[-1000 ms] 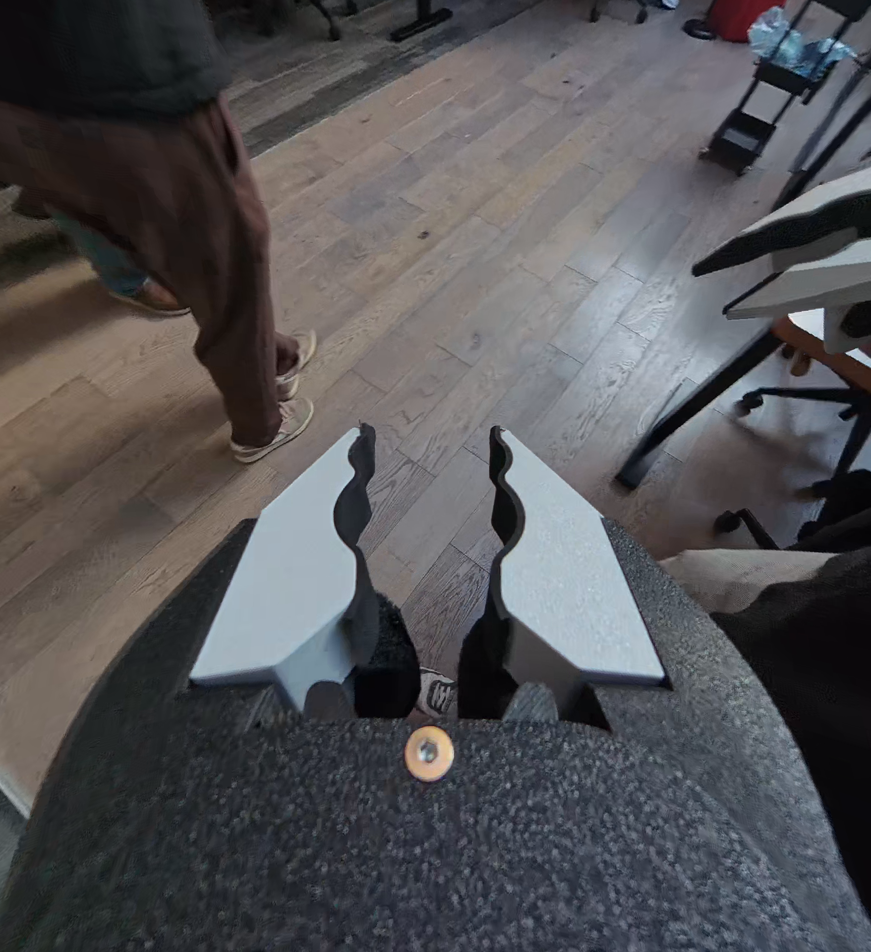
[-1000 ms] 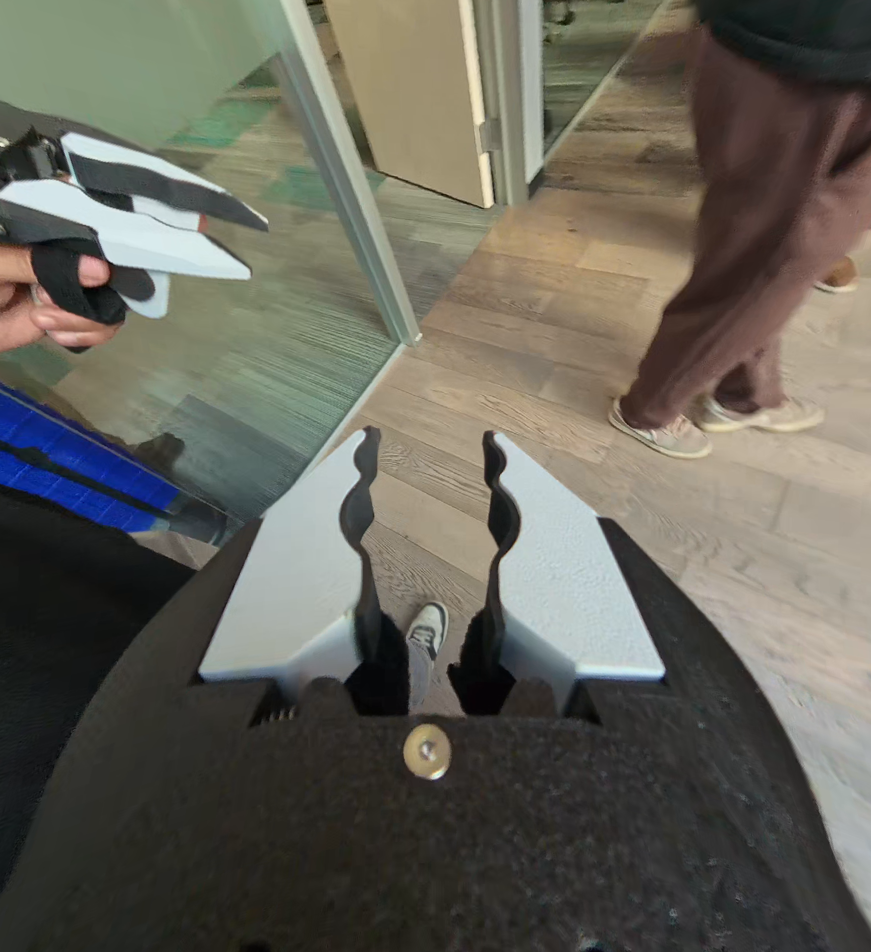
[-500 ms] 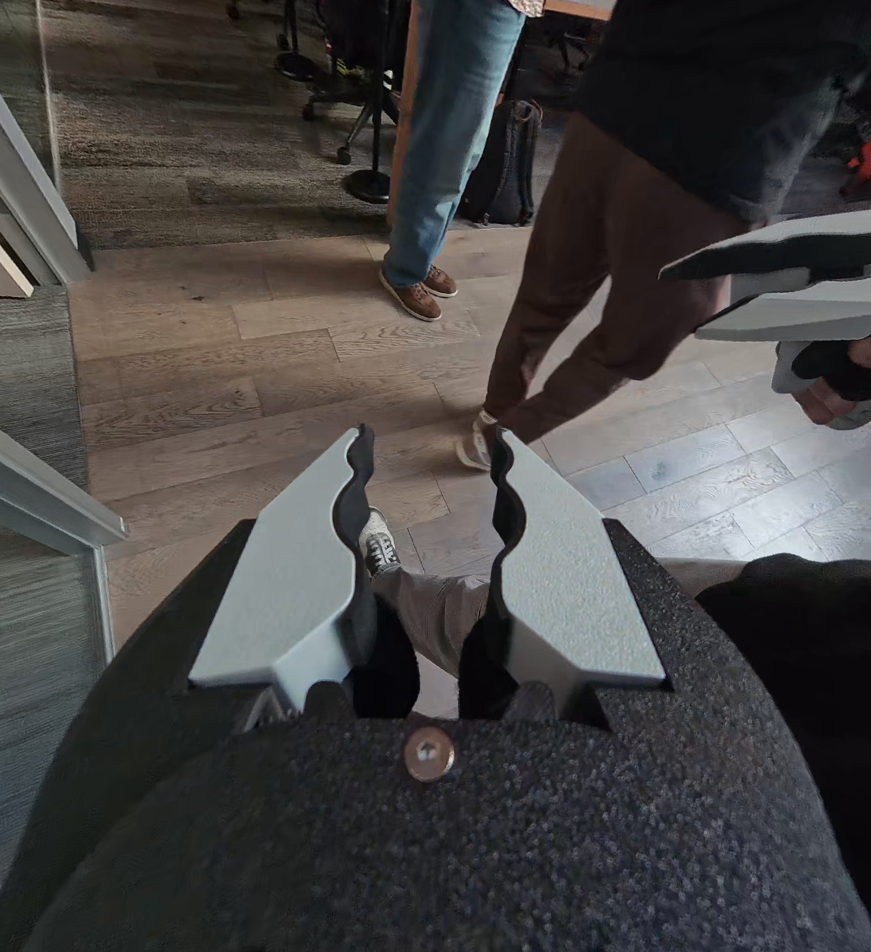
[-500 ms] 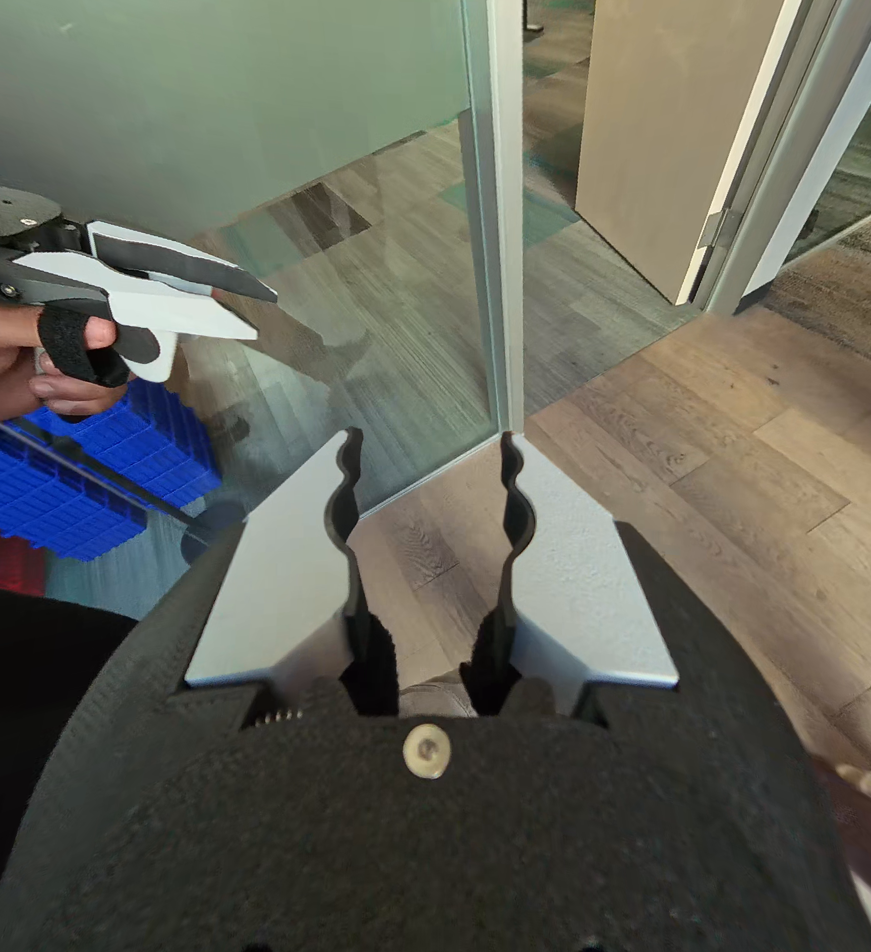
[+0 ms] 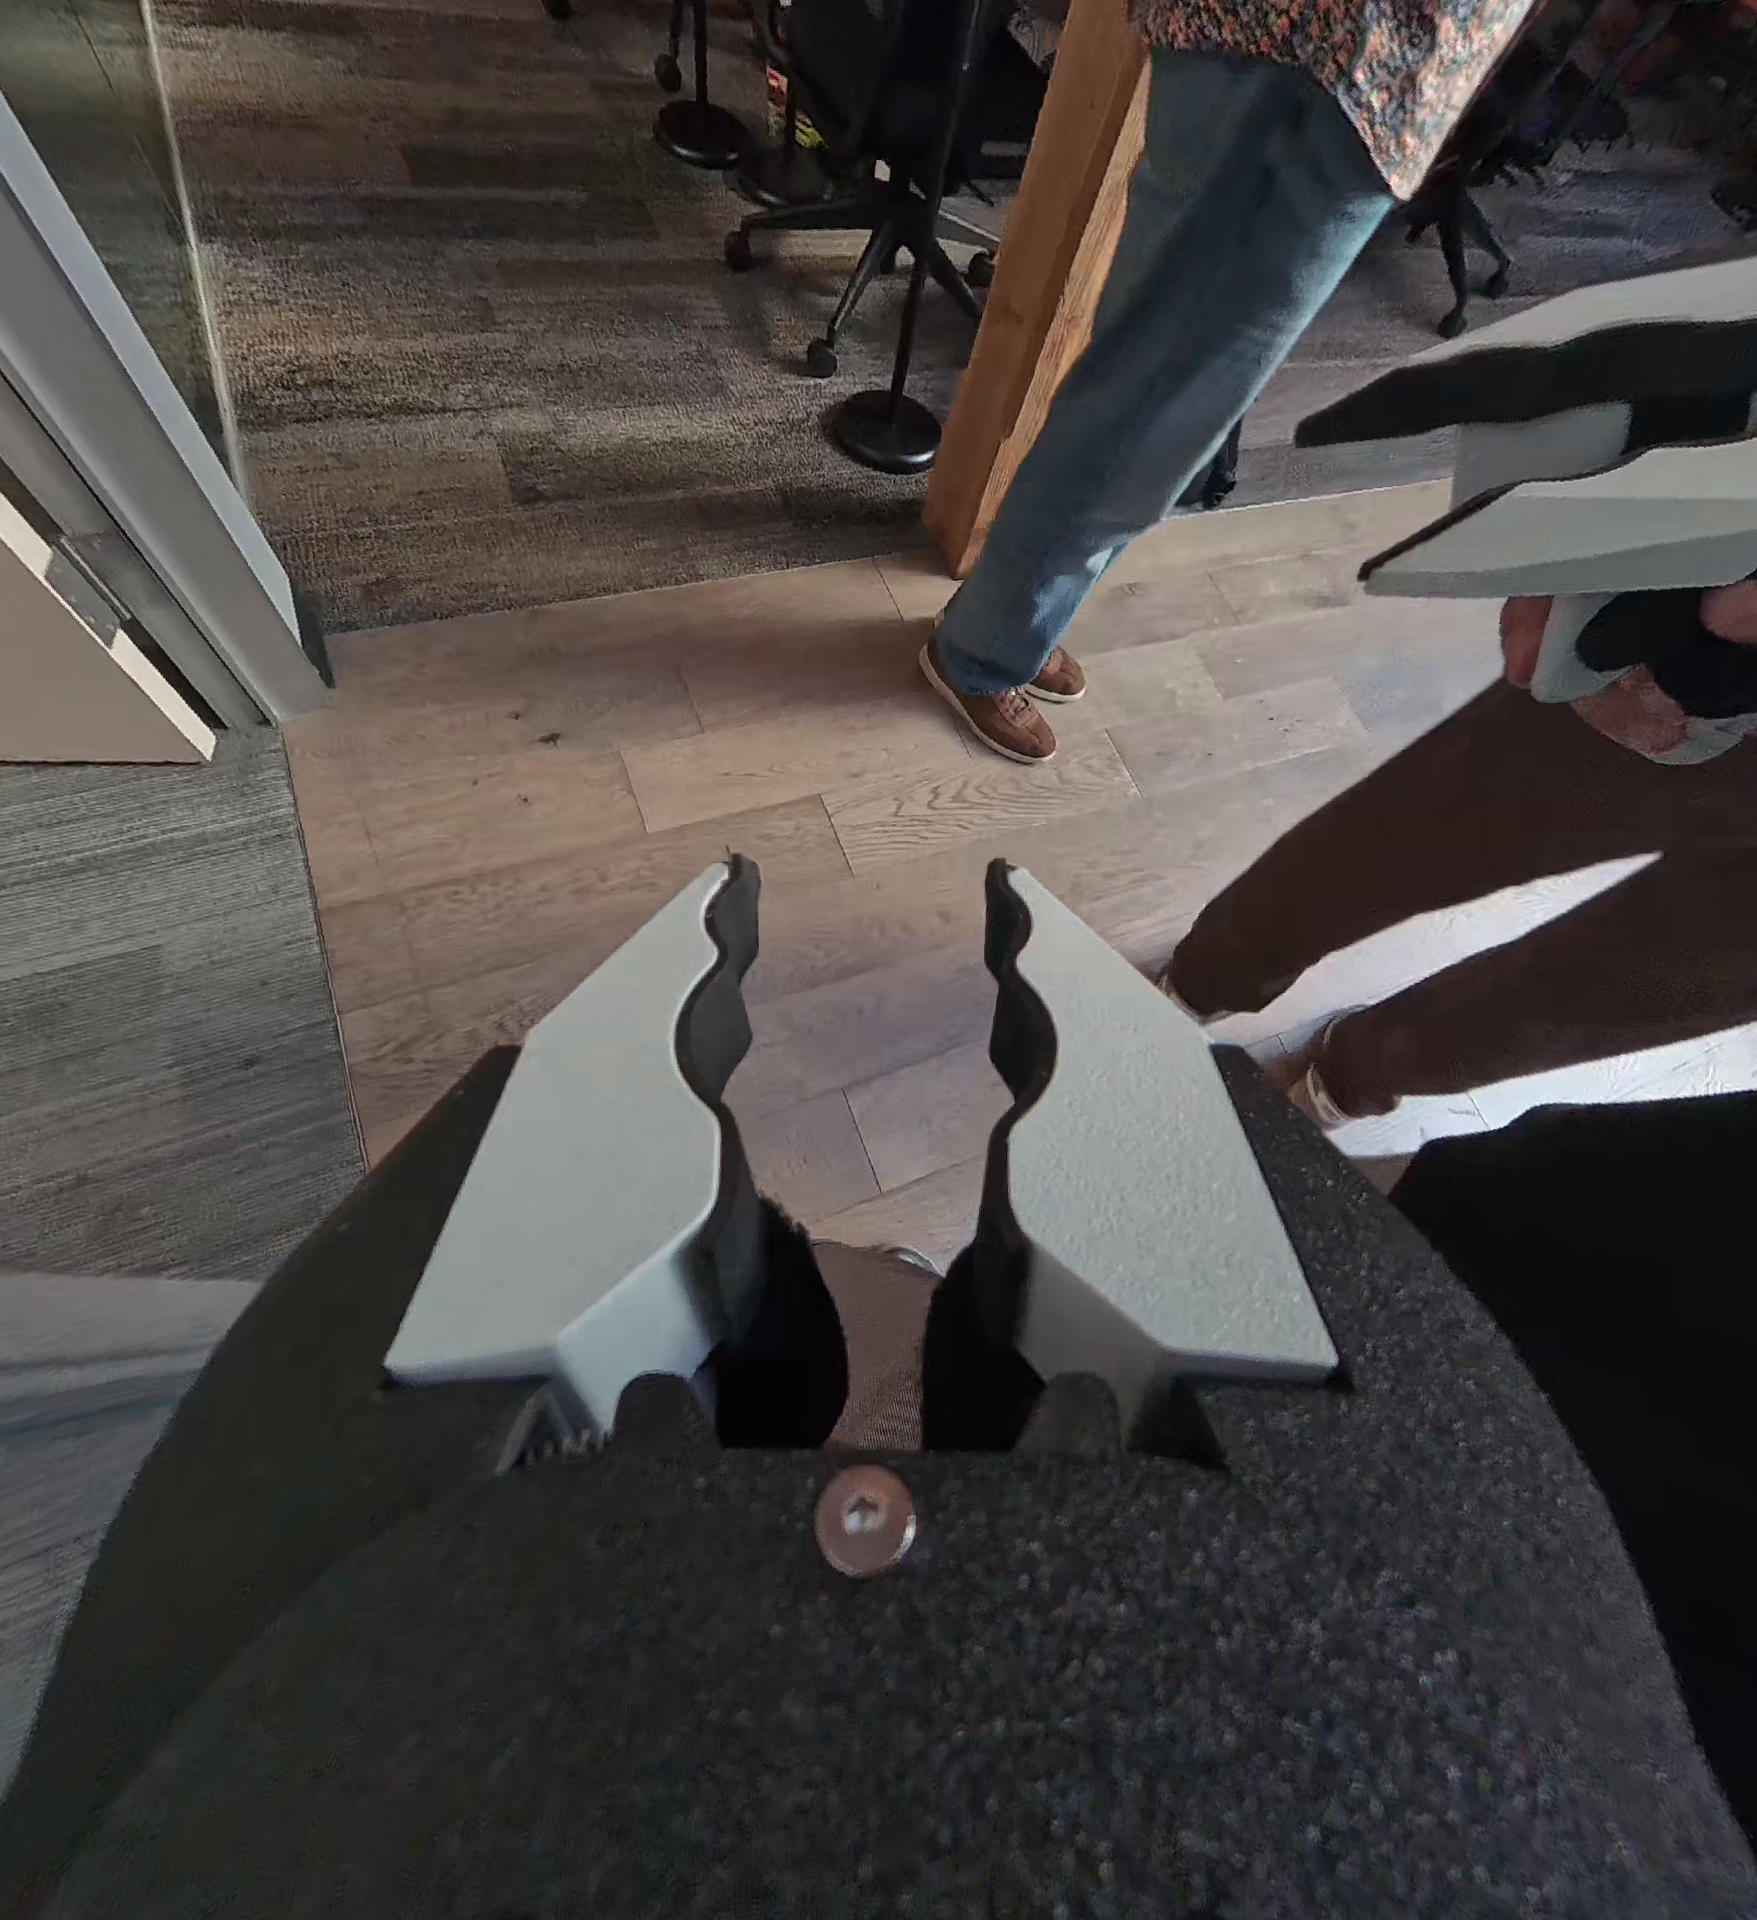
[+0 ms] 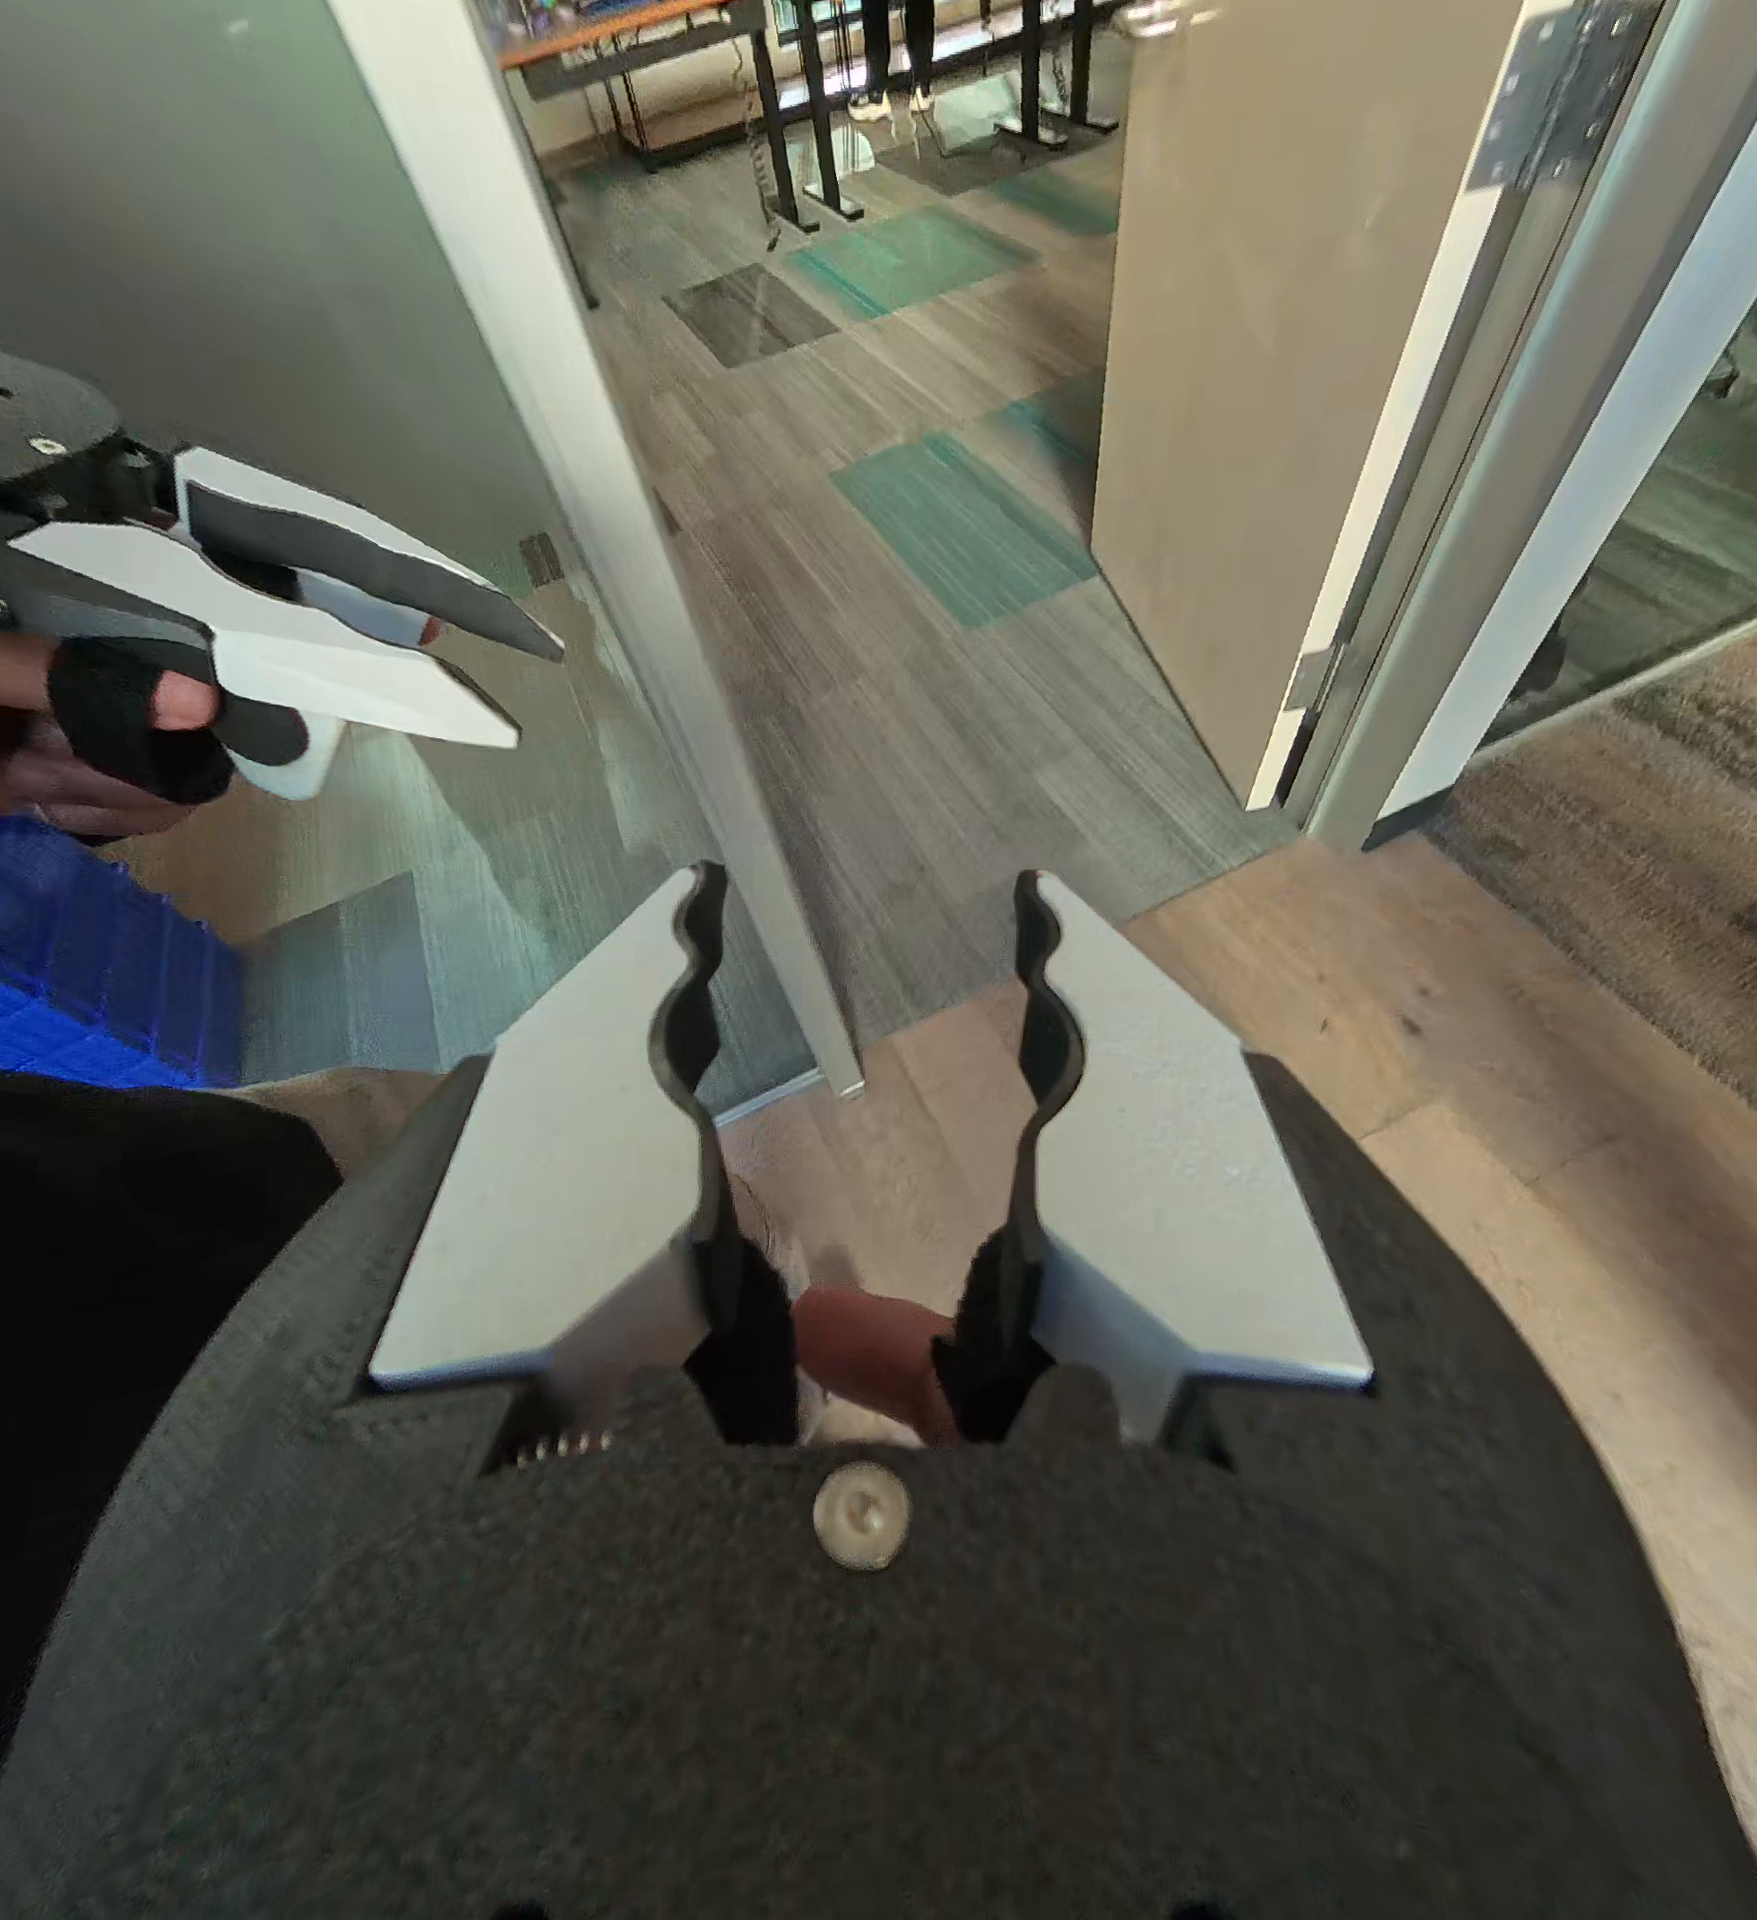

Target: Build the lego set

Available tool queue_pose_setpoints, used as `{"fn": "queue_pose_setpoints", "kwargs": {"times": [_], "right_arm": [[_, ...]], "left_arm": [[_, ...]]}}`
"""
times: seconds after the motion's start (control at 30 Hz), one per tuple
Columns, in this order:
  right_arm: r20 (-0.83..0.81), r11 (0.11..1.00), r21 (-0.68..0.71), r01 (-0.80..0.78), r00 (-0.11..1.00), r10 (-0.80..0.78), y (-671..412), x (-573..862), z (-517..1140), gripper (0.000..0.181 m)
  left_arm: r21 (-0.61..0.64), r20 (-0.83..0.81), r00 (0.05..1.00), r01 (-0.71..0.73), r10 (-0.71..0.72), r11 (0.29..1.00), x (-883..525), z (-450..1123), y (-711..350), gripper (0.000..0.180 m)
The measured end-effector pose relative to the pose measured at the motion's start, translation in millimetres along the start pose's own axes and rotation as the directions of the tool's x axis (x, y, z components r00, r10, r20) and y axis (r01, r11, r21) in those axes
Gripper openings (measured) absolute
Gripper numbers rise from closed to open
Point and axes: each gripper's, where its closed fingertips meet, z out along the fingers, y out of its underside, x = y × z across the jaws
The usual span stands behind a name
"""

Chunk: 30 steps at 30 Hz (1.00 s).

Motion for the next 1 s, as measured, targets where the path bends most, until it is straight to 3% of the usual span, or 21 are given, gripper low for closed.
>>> {"fn": "queue_pose_setpoints", "kwargs": {"times": [0.2,0.37,0.57,0.73,1.0], "right_arm": [[-0.013,0.994,-0.007,0.108,0.994,-0.108,-60,117,112,0.053],[-0.054,1.0,-0.006,0.026,0.998,-0.026,-111,227,205,0.055],[-0.139,0.999,0.002,-0.034,0.99,0.034,-192,357,280,0.055],[-0.187,0.989,0.019,-0.148,0.971,0.149,-221,470,330,0.053],[-0.224,0.985,0.024,-0.171,0.959,0.172,-247,693,420,0.053]], "left_arm": [[0.025,-0.065,0.998,0.0,0.001,1.0,-107,122,-89,0.042],[0.018,-0.084,0.993,-0.079,0.08,0.997,-207,210,-170,0.039],[0.076,-0.128,0.991,0.06,-0.05,0.995,-318,292,-285,0.03],[0.0,-0.162,0.984,-0.069,0.068,0.998,-369,383,-352,0.031],[-0.03,-0.175,0.955,-0.247,0.239,0.968,-430,590,-472,0.054]]}}
